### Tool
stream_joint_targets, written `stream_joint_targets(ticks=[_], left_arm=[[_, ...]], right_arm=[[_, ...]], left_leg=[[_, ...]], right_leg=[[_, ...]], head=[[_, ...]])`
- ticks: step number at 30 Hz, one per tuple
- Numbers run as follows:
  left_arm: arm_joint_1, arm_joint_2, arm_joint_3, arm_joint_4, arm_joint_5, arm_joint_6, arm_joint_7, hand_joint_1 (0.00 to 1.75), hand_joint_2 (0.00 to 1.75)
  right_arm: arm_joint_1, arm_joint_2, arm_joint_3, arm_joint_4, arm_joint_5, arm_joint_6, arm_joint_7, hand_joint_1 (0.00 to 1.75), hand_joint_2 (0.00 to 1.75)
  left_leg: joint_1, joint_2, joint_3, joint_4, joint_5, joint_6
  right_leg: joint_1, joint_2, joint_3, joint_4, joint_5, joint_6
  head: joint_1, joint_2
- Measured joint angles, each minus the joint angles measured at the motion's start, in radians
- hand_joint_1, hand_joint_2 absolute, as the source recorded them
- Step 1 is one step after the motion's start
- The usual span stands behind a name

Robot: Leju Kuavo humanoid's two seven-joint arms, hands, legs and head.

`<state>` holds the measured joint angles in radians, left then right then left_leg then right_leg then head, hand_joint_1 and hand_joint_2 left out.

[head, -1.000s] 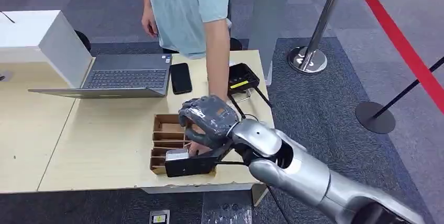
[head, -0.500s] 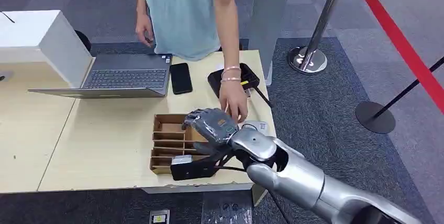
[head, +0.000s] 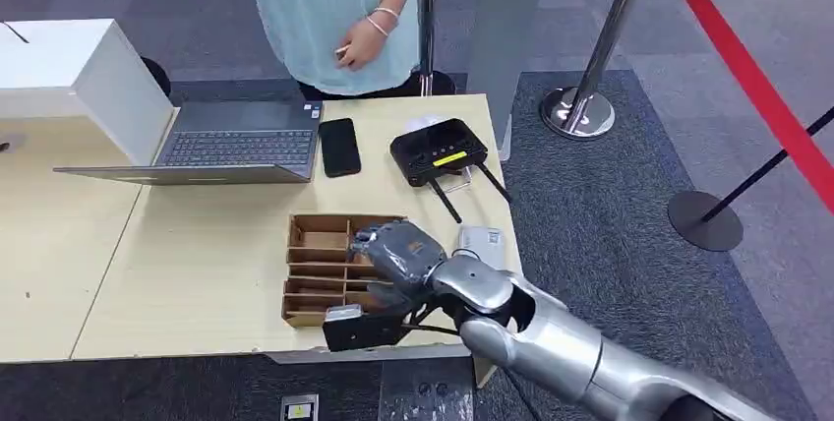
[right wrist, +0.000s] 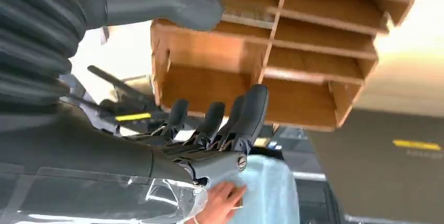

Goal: Pass the card to the sensor for recognition and then transmit it.

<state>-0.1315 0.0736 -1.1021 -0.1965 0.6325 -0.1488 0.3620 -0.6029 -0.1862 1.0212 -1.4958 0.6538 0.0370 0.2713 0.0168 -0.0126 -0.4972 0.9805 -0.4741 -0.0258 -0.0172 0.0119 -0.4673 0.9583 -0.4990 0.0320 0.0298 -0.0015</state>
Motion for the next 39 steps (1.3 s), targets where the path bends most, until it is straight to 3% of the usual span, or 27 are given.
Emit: stream_joint_targets(ticks=[18,22,28,33,35,39], left_arm=[[0.001,-0.004,0.000,0.000,0.002,0.000,0.009,0.00,1.75],[0.000,-0.004,0.000,0.000,0.001,0.000,0.009,0.00,1.75],[0.000,-0.004,0.000,0.000,-0.001,0.000,0.009,0.00,1.75],[0.000,-0.004,0.000,0.000,-0.001,0.000,0.009,0.00,1.75],[0.000,-0.004,0.000,0.000,-0.001,0.000,0.007,0.00,1.75],[0.000,-0.004,0.000,0.000,-0.001,0.000,0.003,0.00,1.75]], right_arm=[[0.049,0.026,0.008,0.094,-0.015,-0.027,-0.021,0.75,1.75],[0.058,0.030,0.007,0.103,-0.020,-0.040,-0.026,0.87,1.75],[0.059,0.034,0.006,0.115,-0.023,-0.047,-0.029,1.26,1.75],[0.059,0.034,0.006,0.115,-0.023,-0.047,-0.029,1.26,1.75],[0.061,0.041,0.001,0.127,-0.025,-0.059,-0.032,1.75,1.75],[0.062,0.043,-0.001,0.135,-0.027,-0.061,-0.037,1.75,1.75]], left_leg=[[0.000,0.000,0.000,0.000,0.000,0.000],[0.000,0.000,0.000,0.000,0.000,0.000],[0.000,0.000,0.000,0.000,0.000,0.000],[0.000,0.000,0.000,0.000,0.000,0.000],[0.000,0.000,0.001,0.000,0.000,0.000],[0.000,0.000,0.001,0.000,0.000,0.000]], right_leg=[[0.000,0.000,0.000,0.000,0.000,0.000],[0.000,0.000,0.000,0.000,0.000,0.000],[0.000,0.000,0.000,0.000,0.000,0.000],[0.000,0.000,0.000,0.000,0.000,0.000],[0.000,0.000,0.001,0.000,0.000,0.000],[0.000,0.000,0.001,0.000,0.000,0.000]], head=[[0.000,0.000],[0.000,0.000],[0.000,0.000],[0.000,0.000],[0.000,0.000],[0.000,0.000]])
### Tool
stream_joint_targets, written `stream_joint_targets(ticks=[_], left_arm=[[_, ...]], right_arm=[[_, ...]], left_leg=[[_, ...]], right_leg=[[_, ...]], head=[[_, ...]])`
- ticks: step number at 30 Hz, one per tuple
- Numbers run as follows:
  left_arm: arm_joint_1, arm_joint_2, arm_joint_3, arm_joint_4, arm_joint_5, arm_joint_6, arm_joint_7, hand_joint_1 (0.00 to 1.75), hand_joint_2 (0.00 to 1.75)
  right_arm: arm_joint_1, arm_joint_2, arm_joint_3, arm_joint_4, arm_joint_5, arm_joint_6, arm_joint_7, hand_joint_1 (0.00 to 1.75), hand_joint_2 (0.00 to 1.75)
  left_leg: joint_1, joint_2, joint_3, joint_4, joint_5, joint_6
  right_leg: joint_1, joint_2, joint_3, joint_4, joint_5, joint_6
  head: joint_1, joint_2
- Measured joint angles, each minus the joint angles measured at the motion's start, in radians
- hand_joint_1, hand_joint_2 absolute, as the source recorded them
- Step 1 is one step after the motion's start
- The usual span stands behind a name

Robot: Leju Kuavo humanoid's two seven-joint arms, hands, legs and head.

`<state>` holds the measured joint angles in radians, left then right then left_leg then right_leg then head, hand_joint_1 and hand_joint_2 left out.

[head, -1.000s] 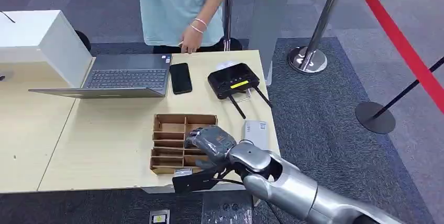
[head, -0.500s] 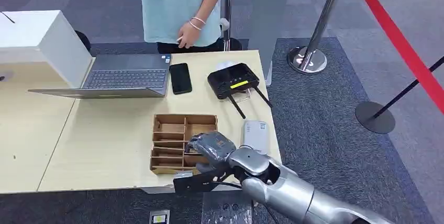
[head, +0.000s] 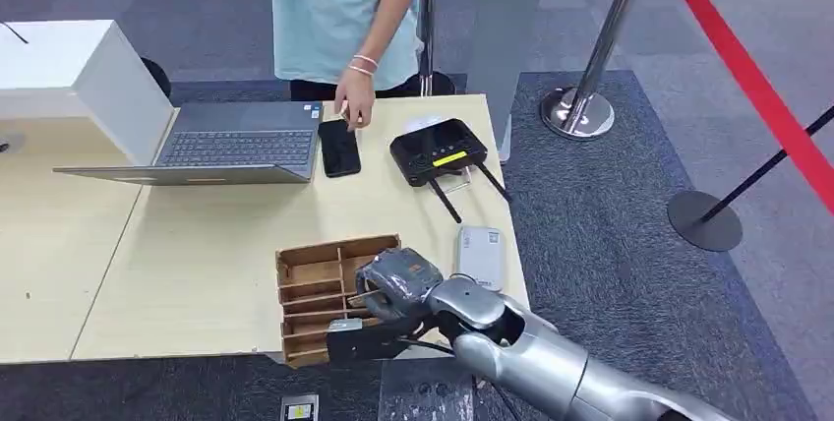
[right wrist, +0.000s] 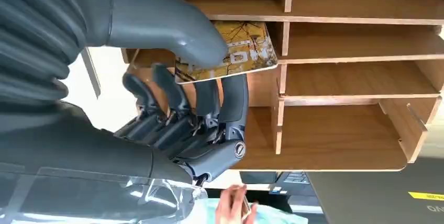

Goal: Pass the card to the sensor for recognition and then transmit it.

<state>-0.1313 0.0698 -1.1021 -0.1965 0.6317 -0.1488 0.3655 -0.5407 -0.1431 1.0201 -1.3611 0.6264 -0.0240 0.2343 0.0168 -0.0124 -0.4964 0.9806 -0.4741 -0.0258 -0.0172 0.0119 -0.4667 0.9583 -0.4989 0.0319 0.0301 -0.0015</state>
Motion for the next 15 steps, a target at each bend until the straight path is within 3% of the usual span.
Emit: stream_joint_targets(ticks=[15], left_arm=[[0.000,0.000,0.000,0.000,0.000,0.000,-0.001,0.00,1.75]], right_arm=[[0.000,0.008,-0.003,0.014,-0.010,-0.013,-0.005,1.75,1.75]], left_leg=[[0.000,0.000,0.000,0.000,0.000,0.000]], right_leg=[[0.000,0.000,0.000,0.000,0.000,0.000]], head=[[0.000,0.000]])
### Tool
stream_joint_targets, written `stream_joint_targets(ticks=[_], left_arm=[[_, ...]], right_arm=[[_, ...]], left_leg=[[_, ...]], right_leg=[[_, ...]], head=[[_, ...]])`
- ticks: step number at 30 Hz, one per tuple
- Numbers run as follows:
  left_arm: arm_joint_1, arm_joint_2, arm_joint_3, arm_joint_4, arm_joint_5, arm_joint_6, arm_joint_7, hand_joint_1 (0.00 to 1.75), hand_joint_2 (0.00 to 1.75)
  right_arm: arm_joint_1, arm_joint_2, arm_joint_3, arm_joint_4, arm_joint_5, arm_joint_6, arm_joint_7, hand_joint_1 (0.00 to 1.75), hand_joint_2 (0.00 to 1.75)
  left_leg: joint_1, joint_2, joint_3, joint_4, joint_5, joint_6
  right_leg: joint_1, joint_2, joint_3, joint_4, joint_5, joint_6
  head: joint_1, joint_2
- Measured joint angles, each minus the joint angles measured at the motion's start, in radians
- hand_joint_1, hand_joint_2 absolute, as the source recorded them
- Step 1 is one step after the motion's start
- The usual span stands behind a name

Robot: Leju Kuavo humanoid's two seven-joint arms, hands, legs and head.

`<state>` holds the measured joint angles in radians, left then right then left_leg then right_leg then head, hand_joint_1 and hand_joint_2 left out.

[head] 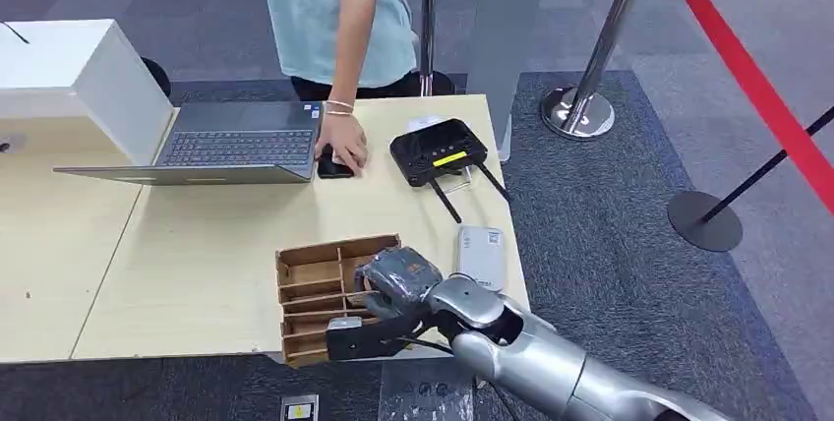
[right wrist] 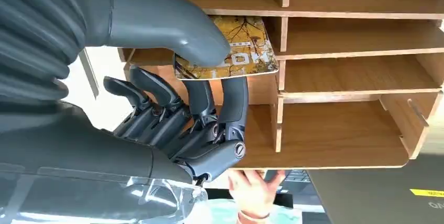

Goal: Pass the card to the sensor for recognition and then transmit it.

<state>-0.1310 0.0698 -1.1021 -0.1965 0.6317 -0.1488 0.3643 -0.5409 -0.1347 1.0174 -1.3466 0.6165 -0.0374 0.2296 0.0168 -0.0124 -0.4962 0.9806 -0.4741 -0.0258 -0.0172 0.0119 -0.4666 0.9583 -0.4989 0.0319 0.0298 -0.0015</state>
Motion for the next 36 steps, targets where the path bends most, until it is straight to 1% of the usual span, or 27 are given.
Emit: stream_joint_targets(ticks=[8,12,17,21,24,29,36], left_arm=[[0.000,0.000,0.000,0.000,0.000,0.000,0.000,0.00,1.75],[0.000,0.000,0.000,0.000,-0.007,0.000,0.000,0.00,1.75],[0.000,0.000,0.000,0.000,-0.015,0.000,-0.003,0.00,1.75],[0.000,0.000,-0.001,0.000,-0.022,0.000,-0.007,0.00,1.75],[-0.001,0.000,-0.003,0.000,-0.031,0.000,-0.013,0.00,1.75],[-0.002,-0.001,-0.008,0.000,-0.039,0.000,-0.025,0.00,1.75],[-0.003,-0.002,-0.020,0.000,-0.048,0.000,-0.019,0.00,1.75]], right_arm=[[0.000,0.002,0.000,0.002,0.000,-0.002,0.000,1.75,1.75],[-0.003,0.007,-0.008,0.004,0.000,-0.024,-0.002,1.75,1.75],[-0.055,0.022,-0.025,0.004,-0.004,-0.039,-0.002,1.75,1.75],[-0.119,0.034,-0.042,-0.002,-0.003,-0.039,0.000,1.75,1.75],[-0.200,0.048,-0.048,-0.001,0.018,-0.037,0.002,1.75,1.75],[-0.389,0.080,-0.058,0.012,0.045,-0.013,0.016,1.75,1.75],[-0.527,0.092,-0.073,0.078,0.056,-0.005,0.033,1.75,1.75]], left_leg=[[0.000,0.000,0.000,0.000,0.000,0.000],[0.000,0.000,0.000,0.000,0.000,0.000],[0.000,0.000,0.000,0.000,0.000,0.000],[0.000,0.000,0.000,0.000,0.001,-0.001],[0.000,0.000,0.000,0.000,0.001,-0.001],[0.000,0.000,0.000,0.001,0.002,-0.001],[0.000,0.000,-0.001,0.001,0.002,-0.001]], right_leg=[[0.000,0.000,0.000,0.000,0.000,0.000],[0.000,0.000,0.000,0.000,0.000,0.000],[0.000,0.000,0.000,0.001,0.000,0.000],[0.000,0.000,0.000,0.001,0.000,0.000],[0.000,0.000,-0.001,0.002,0.001,-0.001],[0.000,0.000,-0.002,0.003,0.001,-0.001],[0.000,0.000,-0.001,0.003,0.001,-0.001]], head=[[0.000,0.000],[0.000,0.000],[0.000,0.000],[0.000,0.000],[0.000,0.000],[0.000,0.000],[0.000,0.000]])
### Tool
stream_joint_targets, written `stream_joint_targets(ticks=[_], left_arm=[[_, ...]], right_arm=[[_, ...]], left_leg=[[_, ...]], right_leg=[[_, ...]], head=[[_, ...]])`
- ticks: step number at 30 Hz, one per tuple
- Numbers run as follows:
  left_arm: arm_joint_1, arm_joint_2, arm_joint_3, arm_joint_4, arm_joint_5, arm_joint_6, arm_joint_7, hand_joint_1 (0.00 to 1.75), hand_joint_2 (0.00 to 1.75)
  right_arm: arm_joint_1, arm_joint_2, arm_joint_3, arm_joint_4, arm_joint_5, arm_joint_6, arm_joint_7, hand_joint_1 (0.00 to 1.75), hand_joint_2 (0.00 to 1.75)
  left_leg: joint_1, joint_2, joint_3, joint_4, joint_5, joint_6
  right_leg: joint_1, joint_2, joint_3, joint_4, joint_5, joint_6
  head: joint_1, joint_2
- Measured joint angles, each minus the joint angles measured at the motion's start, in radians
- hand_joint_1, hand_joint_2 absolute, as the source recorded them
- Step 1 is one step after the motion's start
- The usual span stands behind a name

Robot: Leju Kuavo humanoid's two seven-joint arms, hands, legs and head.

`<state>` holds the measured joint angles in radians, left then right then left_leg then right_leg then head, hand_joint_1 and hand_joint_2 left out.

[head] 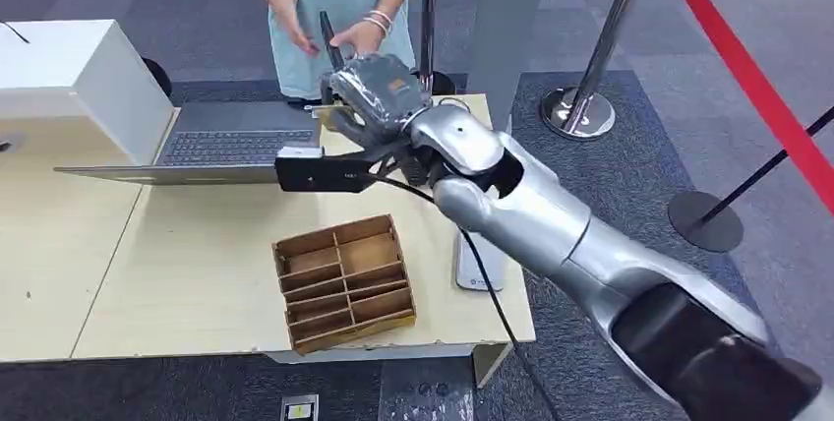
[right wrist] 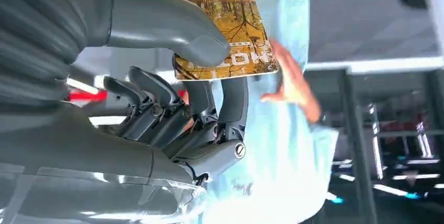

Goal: Pass the card to the sensor for recognition and then transmit it.

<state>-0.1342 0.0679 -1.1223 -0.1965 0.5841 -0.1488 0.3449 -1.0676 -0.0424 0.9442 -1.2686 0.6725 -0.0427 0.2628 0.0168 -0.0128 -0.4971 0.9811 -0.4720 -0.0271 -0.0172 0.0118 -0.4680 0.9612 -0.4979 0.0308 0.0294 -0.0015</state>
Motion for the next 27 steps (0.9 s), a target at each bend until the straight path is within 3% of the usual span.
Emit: stream_joint_targets(ticks=[4,16,27], left_arm=[[-0.001,0.000,-0.004,0.000,-0.005,0.000,0.000,0.00,1.75],[-0.005,-0.003,-0.028,0.000,-0.018,0.000,-0.001,0.00,1.75],[-0.006,-0.010,-0.036,0.000,-0.015,0.000,-0.006,0.00,1.75]], right_arm=[[-0.045,0.008,0.000,0.059,0.028,-0.020,0.000,1.75,1.75],[-0.089,0.023,0.001,0.212,0.235,-0.216,-0.005,1.75,1.75],[-0.089,0.028,0.000,0.272,0.286,-0.237,-0.016,1.75,1.75]], left_leg=[[0.000,0.000,0.000,0.000,0.000,0.000],[0.000,0.000,0.000,0.000,0.000,0.000],[0.000,0.000,0.000,0.000,0.000,0.000]], right_leg=[[0.000,0.000,0.000,0.000,0.000,0.000],[0.000,0.000,0.000,0.000,0.000,0.000],[0.000,0.000,0.000,0.000,0.000,0.000]], head=[[0.000,0.000],[0.000,0.000],[0.000,0.000]])
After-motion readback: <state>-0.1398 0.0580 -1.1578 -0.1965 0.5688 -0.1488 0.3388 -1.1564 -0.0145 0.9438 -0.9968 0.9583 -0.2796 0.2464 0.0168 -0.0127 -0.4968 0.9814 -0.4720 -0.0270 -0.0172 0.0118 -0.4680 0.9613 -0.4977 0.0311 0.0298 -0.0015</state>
